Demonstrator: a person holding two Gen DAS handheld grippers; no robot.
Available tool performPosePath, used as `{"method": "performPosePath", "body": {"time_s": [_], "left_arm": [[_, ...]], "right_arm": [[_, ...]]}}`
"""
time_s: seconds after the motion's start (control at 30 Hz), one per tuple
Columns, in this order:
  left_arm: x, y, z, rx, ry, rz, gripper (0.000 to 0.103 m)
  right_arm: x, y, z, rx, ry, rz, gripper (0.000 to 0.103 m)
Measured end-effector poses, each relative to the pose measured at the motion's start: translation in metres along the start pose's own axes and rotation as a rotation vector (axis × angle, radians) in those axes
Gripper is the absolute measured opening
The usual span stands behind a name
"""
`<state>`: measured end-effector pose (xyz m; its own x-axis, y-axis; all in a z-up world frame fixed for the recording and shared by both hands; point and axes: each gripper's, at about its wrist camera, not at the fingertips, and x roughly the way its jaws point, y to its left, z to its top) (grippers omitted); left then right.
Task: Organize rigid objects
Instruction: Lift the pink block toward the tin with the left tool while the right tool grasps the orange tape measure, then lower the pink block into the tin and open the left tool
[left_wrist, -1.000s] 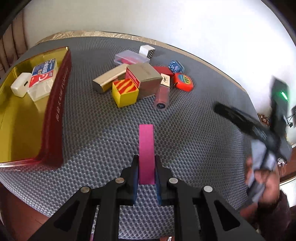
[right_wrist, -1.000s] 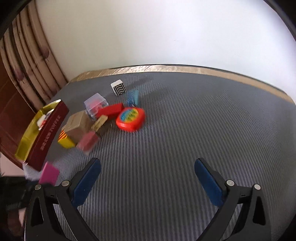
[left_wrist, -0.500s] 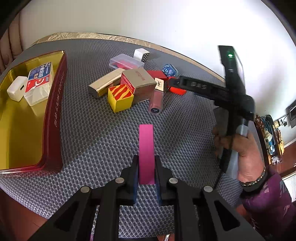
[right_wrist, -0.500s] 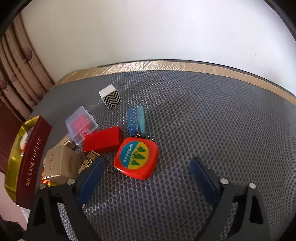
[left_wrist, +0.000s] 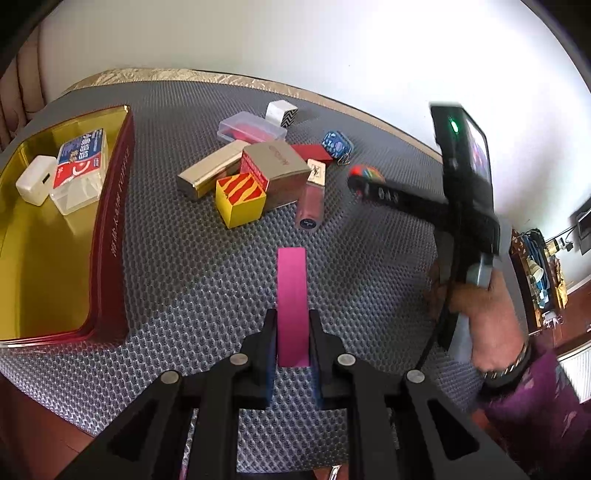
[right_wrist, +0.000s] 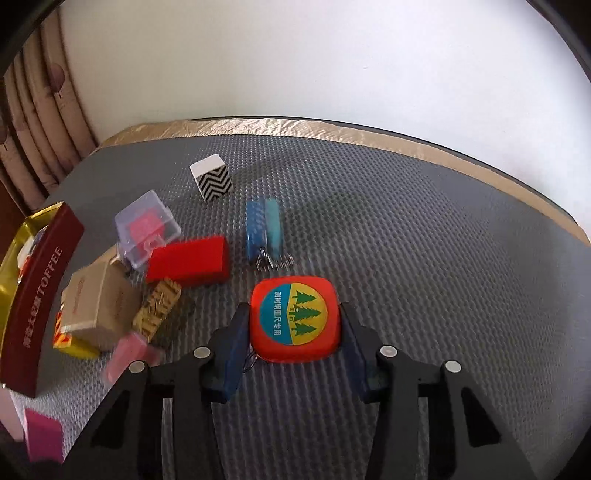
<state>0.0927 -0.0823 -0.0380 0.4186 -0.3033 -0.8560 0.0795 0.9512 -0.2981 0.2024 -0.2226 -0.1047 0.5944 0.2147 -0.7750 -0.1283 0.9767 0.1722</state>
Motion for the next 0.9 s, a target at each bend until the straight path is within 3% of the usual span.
{"method": "performPosePath", "body": {"time_s": [0.23,0.37,0.43,0.5,0.67,0.9], "left_arm": [[-0.053,0.001,0.011,-0.016,-0.096,0.003,0.015],[-0.086,0.031,0.021,-0.051,-0.127,0.086,0.015],[-0.097,0.054,0.026,-0.06,-0.144,0.176,0.015],[-0.099,0.076,0.031,-0.041,-0.142,0.264,0.015],[-0.083,0.124,0.041,0.001,-0.12,0.389,0.015],[-0.046,0.172,0.05,-0.007,-0.052,0.38,0.015]], "right_arm": [[-0.033,-0.022,-0.037,0.064,-0.024,0.012,0.044],[-0.04,-0.027,-0.044,0.078,-0.032,0.009,0.044],[-0.041,-0.028,-0.044,0.086,-0.038,0.01,0.044],[-0.04,-0.026,-0.044,0.087,-0.039,0.008,0.044],[-0.043,-0.028,-0.047,0.09,-0.04,0.007,0.044],[-0.041,-0.025,-0.047,0.084,-0.036,-0.001,0.044]]}}
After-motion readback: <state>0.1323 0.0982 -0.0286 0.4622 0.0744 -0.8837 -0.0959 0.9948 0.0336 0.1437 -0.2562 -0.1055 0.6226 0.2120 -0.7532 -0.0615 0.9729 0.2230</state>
